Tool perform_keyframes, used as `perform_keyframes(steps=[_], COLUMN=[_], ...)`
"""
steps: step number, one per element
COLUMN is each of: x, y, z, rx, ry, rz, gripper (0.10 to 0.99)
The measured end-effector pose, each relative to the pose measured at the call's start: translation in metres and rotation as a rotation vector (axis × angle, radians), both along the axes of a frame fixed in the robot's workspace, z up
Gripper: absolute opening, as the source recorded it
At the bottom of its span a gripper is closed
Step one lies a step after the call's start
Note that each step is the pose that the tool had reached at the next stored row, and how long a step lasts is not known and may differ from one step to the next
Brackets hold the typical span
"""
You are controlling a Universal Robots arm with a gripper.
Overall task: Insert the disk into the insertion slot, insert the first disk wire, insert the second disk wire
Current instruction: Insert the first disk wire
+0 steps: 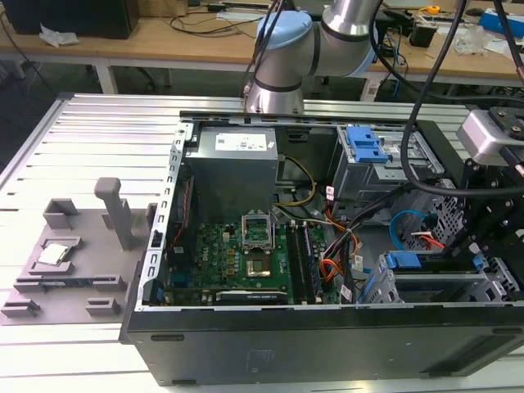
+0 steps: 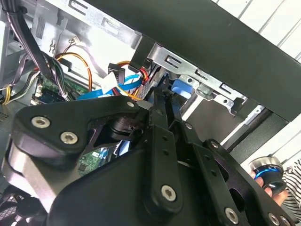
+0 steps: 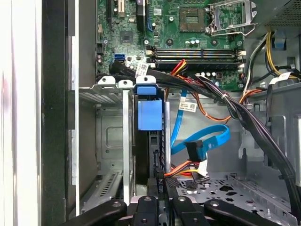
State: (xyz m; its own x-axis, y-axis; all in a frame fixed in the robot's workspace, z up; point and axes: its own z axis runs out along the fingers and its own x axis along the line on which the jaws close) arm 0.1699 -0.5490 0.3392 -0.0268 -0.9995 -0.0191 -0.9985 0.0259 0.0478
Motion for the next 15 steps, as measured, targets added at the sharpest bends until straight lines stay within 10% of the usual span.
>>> perform_keyframes(steps=[15], x=[0.0001], y=[-0.0012], z=[-0.0052], rx=[0.003], ry=[0.0001], rz=[0.000], gripper=[0.180])
